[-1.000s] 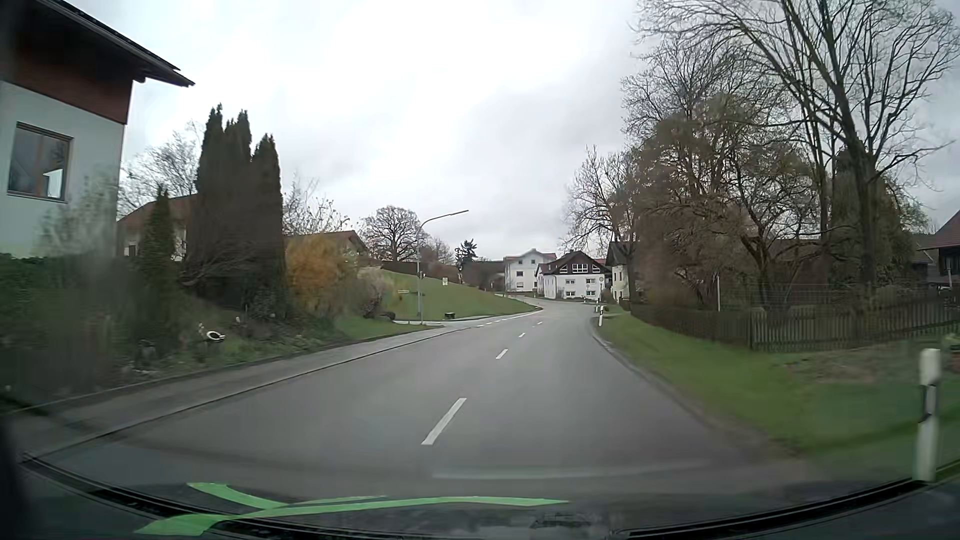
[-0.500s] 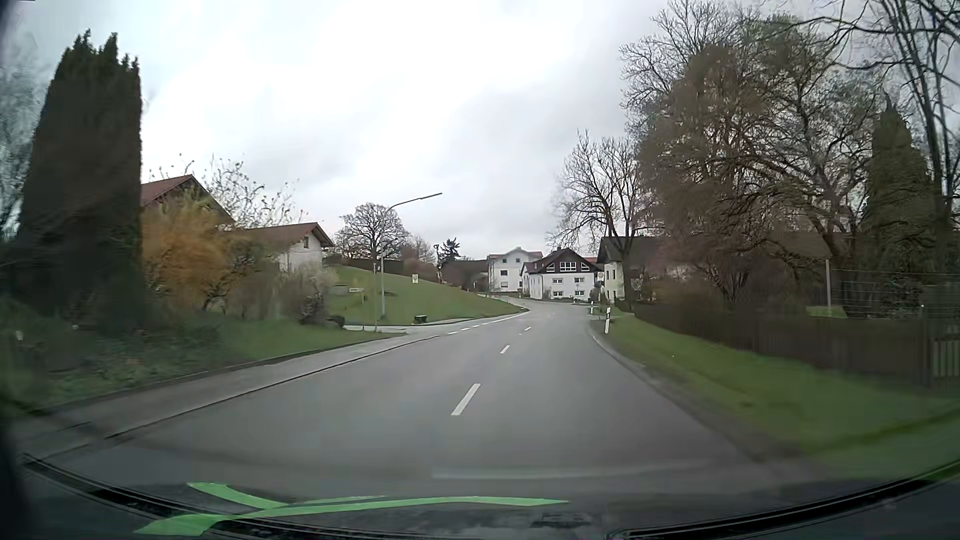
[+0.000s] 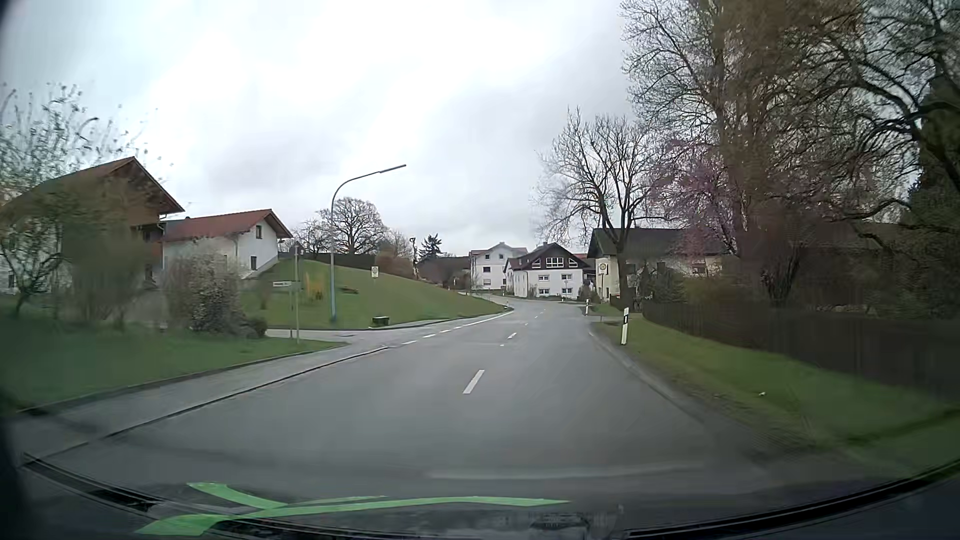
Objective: Follow the waypoints while adhering to traffic rules and regulations
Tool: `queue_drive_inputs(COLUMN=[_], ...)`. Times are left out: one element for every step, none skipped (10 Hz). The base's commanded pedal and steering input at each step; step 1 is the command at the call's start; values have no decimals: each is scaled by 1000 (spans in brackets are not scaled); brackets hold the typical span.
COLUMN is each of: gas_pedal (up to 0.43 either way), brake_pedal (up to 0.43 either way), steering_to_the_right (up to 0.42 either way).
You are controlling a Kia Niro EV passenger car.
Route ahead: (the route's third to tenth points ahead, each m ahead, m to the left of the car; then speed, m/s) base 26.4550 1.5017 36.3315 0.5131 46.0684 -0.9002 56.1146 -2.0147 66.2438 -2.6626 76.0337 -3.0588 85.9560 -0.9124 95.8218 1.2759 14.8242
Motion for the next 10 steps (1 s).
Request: queue_drive_inputs(gas_pedal=[28,28,28,28,8,0,0,0,0,8], brake_pedal=[0,0,0,0,0,0,0,0,0,0], steering_to_the_right=[17,17,17,16,17,17,16,16,16,16])
